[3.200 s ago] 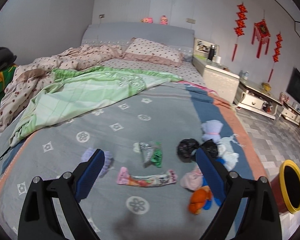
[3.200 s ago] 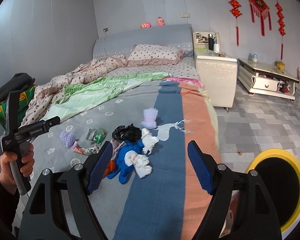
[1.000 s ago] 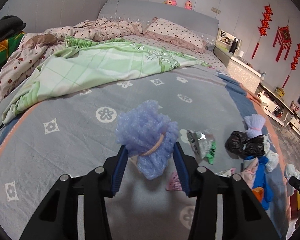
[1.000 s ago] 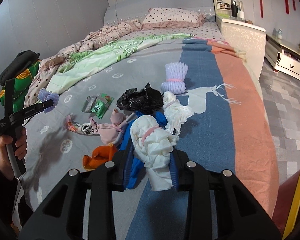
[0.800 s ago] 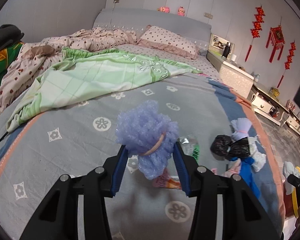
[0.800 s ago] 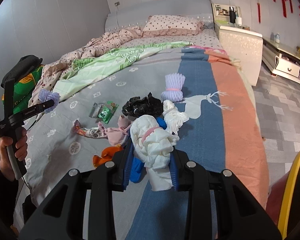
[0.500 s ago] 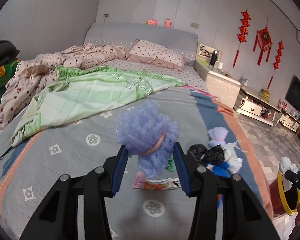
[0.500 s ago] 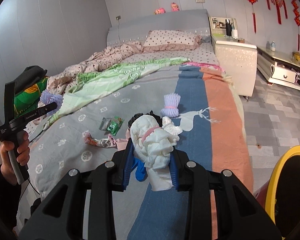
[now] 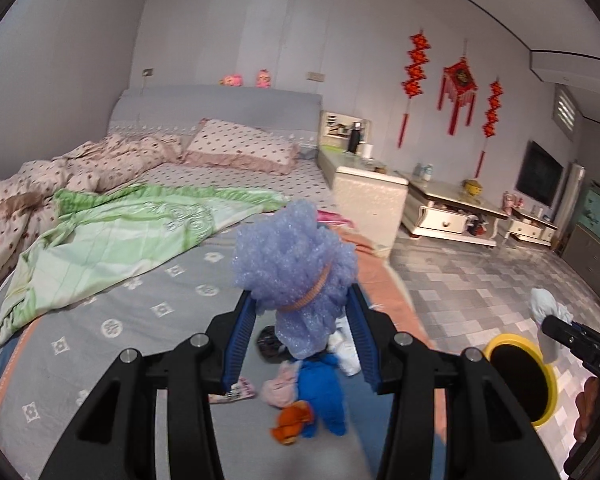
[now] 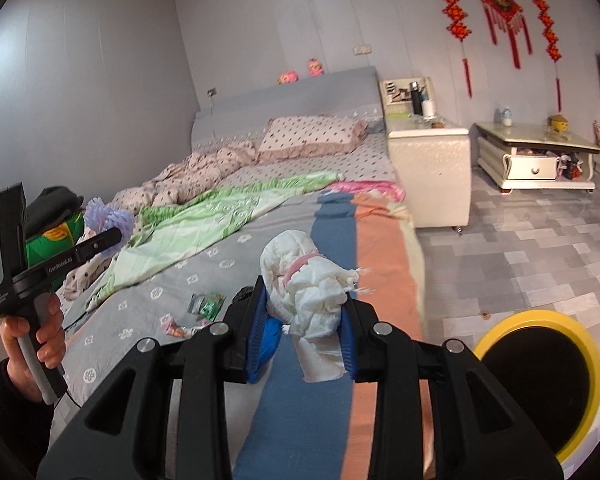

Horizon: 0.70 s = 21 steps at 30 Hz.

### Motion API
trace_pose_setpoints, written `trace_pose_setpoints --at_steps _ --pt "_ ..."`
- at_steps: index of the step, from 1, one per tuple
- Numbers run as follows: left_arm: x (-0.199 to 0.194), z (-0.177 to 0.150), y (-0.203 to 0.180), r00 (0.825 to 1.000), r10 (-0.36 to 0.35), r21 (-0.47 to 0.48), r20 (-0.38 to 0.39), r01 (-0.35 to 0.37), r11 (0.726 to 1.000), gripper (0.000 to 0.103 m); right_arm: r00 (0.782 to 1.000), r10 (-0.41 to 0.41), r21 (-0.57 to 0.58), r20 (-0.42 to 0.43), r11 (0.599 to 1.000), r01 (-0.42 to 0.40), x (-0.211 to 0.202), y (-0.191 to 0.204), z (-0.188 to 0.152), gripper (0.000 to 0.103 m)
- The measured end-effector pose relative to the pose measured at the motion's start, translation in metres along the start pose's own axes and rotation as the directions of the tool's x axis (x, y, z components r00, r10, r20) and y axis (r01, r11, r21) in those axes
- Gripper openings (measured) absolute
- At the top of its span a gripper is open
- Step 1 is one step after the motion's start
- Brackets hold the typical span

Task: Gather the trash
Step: 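Carry the lavender bundle and white bundle in both tools over the bin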

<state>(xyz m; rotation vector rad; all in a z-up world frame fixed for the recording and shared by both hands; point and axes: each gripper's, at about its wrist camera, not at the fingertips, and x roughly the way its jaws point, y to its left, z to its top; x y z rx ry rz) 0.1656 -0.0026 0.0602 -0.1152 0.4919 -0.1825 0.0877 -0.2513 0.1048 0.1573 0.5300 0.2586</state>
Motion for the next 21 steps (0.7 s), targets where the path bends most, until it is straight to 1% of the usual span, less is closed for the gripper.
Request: trace_pose_setpoints --at_steps 4,8,14,17,21 --pt "-0.002 0.010 -0.041 0.997 -0.073 0.023 0.011 0.073 0.997 0.044 0.997 -0.054 0.025 0.058 0.998 0.052 -0.036 -0.030 0.015 0.031" --pt "0.001 0.021 -0.087 0.988 -0.151 0.055 0.014 0.150 0.987 0.044 0.988 -0.115 0.057 0.103 0.992 0.110 -0.068 -0.061 0.026 0.031" --pt "0.011 0.029 -0.168 0.965 -0.262 0.132 -0.009 0.260 0.956 0.044 0.968 -0.205 0.107 0.144 0.976 0.191 -0.110 -0.111 0.035 0.031" --pt "0.021 0.027 -0.203 0.949 -0.314 0.156 -0.032 0.315 0.936 0.044 0.959 -0.243 0.143 0.143 0.964 0.223 -0.125 -0.140 0.032 0.031" --pt "0.041 0.015 -0.246 0.931 -0.356 0.179 -0.085 0.366 0.913 0.044 0.949 -0.290 0.201 0.125 0.944 0.262 -0.139 -0.182 0.020 0.031"
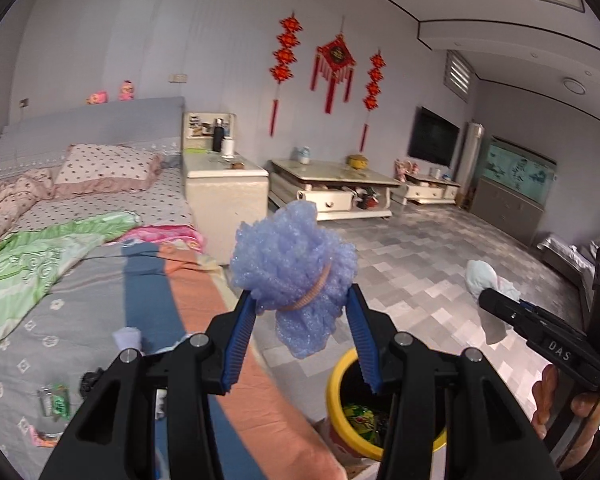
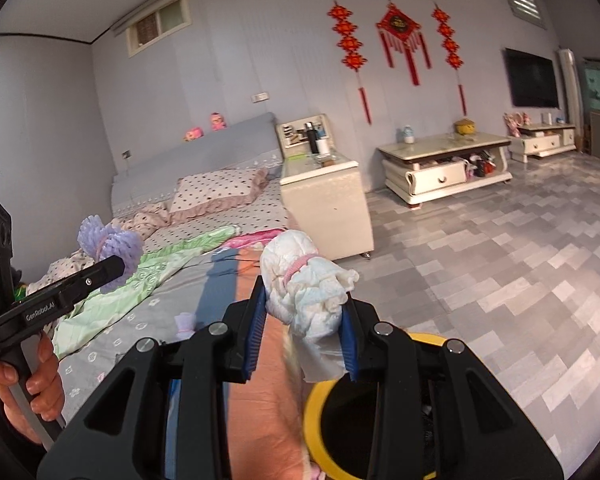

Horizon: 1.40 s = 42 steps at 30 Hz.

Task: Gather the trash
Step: 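Carry the lavender bundle and white bundle in both tools over the bin, then open both tools to drop the two bundles into the bin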

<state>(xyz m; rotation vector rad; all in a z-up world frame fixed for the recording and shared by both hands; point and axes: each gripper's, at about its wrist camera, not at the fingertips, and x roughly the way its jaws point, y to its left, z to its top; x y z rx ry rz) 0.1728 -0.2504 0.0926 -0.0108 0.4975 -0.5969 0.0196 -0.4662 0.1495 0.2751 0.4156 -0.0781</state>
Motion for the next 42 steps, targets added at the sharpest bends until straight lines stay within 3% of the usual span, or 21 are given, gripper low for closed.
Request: trace_pose_setpoints --at_steps 8,21,27,35,37,42 --pt "0.083 -0.038 -0.035 0.986 -0.079 -0.001 -0.144 0.080 0.997 0.044 0.995 -0.066 0.080 -0.075 0.994 0.072 0.032 -0.059 -0.030 0.031" --pt "0.174 -0.112 -0.056 0.930 -0.167 -0.038 -0.326 0.164 0.986 0.046 0.969 -0.110 0.170 -0.221 0.974 0.149 0.098 -0.115 -0.091 0.032" --pt "0.184 -0.122 -0.058 0.920 -0.192 -0.060 -0.342 0.182 0.981 0.051 0.963 -0.133 0.189 -0.236 0.965 0.179 0.110 -0.128 -0.100 0.037" --pt "0.174 -0.120 -0.054 0.925 -0.192 -0.058 -0.328 0.183 0.981 0.069 0.959 -0.191 0.190 -0.209 0.954 0.231 0.094 -0.122 -0.095 0.054" --pt "0.171 -0.119 -0.054 0.926 -0.189 -0.062 -0.325 0.178 0.982 0.076 0.957 -0.201 0.198 -0.210 0.950 0.243 0.092 -0.123 -0.095 0.056" --pt "0.164 -0.115 -0.044 0.935 -0.182 -0.061 -0.306 0.171 0.983 0.083 0.959 -0.200 0.206 -0.202 0.948 0.241 0.081 -0.117 -0.096 0.058"
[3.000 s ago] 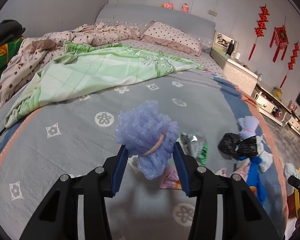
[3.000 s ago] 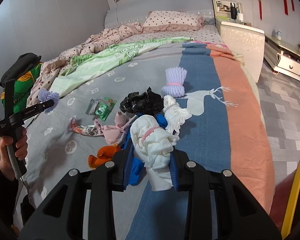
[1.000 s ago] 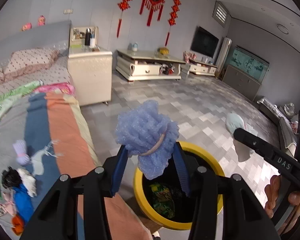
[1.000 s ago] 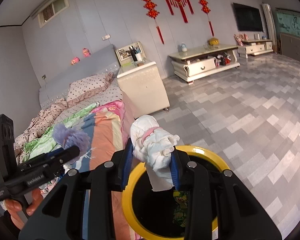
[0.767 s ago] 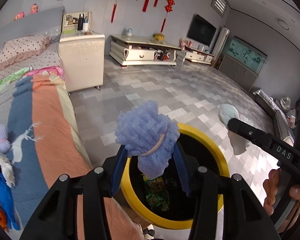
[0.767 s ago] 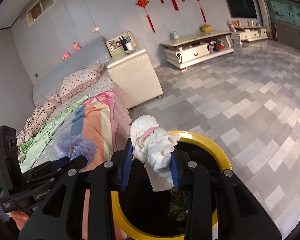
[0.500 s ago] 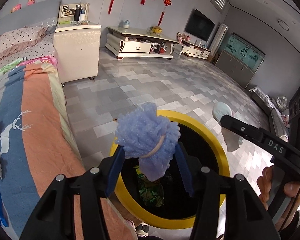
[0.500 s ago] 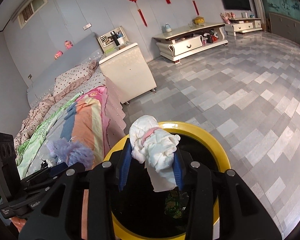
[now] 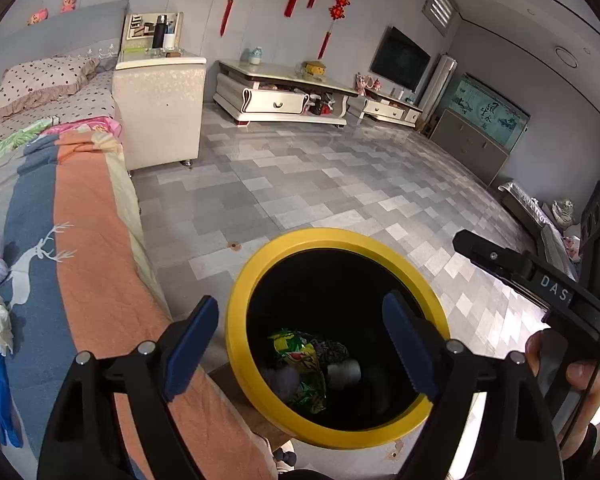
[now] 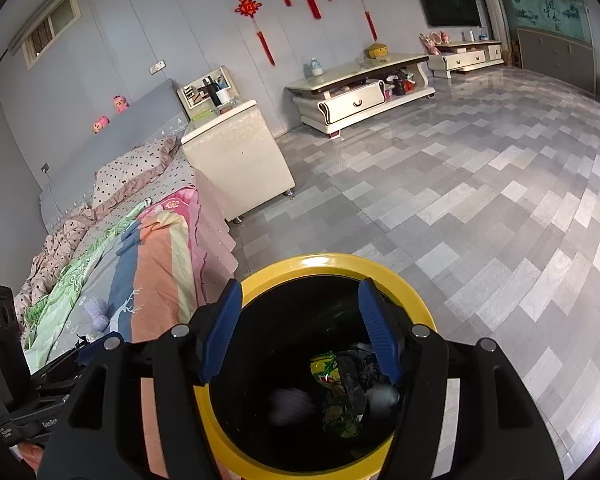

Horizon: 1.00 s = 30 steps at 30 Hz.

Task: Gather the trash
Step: 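Open both tools to drop the two bundles into the bin, then move both tools back over the bed toward the remaining trash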

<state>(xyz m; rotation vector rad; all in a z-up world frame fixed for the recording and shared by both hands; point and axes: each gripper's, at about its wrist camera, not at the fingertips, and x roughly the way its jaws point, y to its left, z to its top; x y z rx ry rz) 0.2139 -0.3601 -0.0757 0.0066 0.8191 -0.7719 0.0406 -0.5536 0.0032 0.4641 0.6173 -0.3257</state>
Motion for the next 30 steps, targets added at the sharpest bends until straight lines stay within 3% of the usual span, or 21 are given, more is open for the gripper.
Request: trace_pose_setpoints --at_steps 8,17,25,30 --pt "-0.044 -0.006 0.032 0.993 0.091 -0.030 0.076 -0.089 0.996 0.086 0.999 0.030 -0.066 0.012 0.997 -0.029 -0.017 0.034 -0.010 0.064" --pt "-0.123 -0.022 0.088 0.962 0.227 -0.081 0.155 -0.216 0.973 0.088 0.993 0.119 -0.182 0.003 0.976 -0.116 -0.031 0.111 -0.027 0.064" --pt "-0.194 -0.039 0.155 0.908 0.372 -0.183 0.192 -0.340 0.923 0.089 0.975 0.220 -0.284 -0.015 0.934 -0.215 -0.040 0.198 -0.038 0.064" --pt "-0.230 -0.059 0.204 0.865 0.467 -0.249 0.183 -0.418 0.874 0.089 0.962 0.270 -0.336 -0.045 0.903 -0.270 -0.037 0.253 -0.051 0.064"
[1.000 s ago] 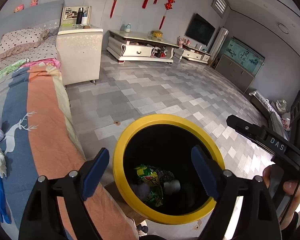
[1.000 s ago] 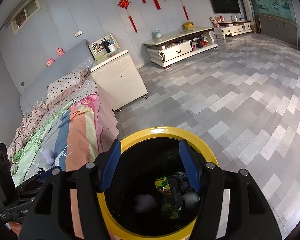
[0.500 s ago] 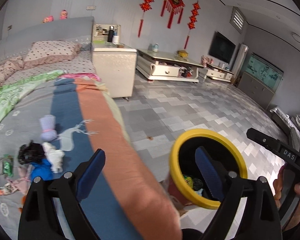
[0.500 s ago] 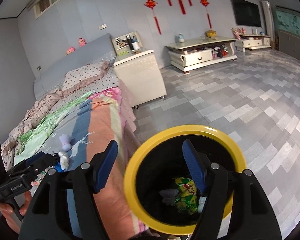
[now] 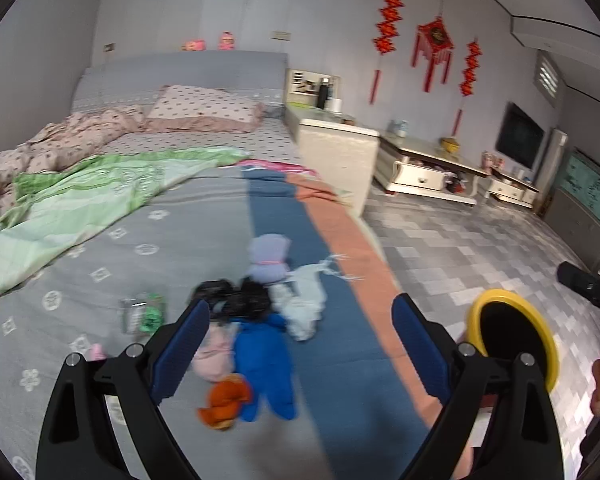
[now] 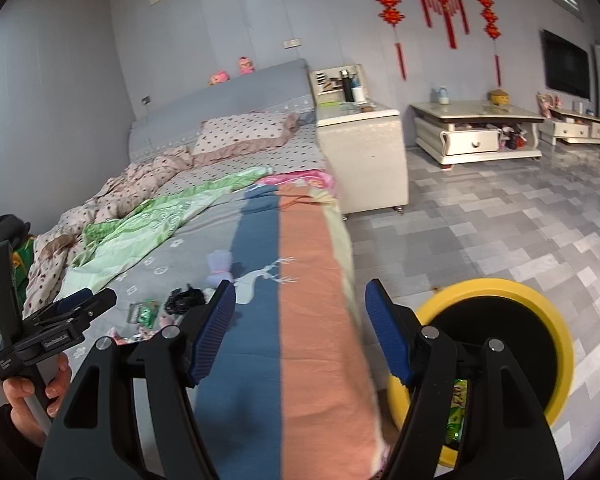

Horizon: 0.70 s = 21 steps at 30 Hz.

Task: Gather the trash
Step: 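Move both tools back over the bed toward the remaining trash, then grasp the pink wrapper with the left tool while the right tool grasps the blue glove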

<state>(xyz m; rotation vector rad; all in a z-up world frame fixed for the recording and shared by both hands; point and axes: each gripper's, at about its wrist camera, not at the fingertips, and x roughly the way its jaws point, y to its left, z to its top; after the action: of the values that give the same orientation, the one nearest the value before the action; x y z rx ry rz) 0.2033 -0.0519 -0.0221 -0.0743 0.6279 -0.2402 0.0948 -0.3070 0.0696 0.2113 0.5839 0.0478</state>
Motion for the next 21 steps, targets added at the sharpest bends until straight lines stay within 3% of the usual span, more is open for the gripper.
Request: trace_pose_setpoints --at_steps 11,21 --pt "-0.001 -0.023 0.112 0.985 0.165 -0.103 -0.046 -0.169 0.980 0.089 0.988 0.109 -0.095 -0.105 0.988 -0.119 0.065 0.099 -0.016 0.064" --pt "0.027 -0.050 0.166 0.968 0.218 -0.156 -0.123 -0.235 0.959 0.089 0.960 0.152 -0.141 -0.234 0.972 -0.189 0.138 0.150 -0.050 0.064"
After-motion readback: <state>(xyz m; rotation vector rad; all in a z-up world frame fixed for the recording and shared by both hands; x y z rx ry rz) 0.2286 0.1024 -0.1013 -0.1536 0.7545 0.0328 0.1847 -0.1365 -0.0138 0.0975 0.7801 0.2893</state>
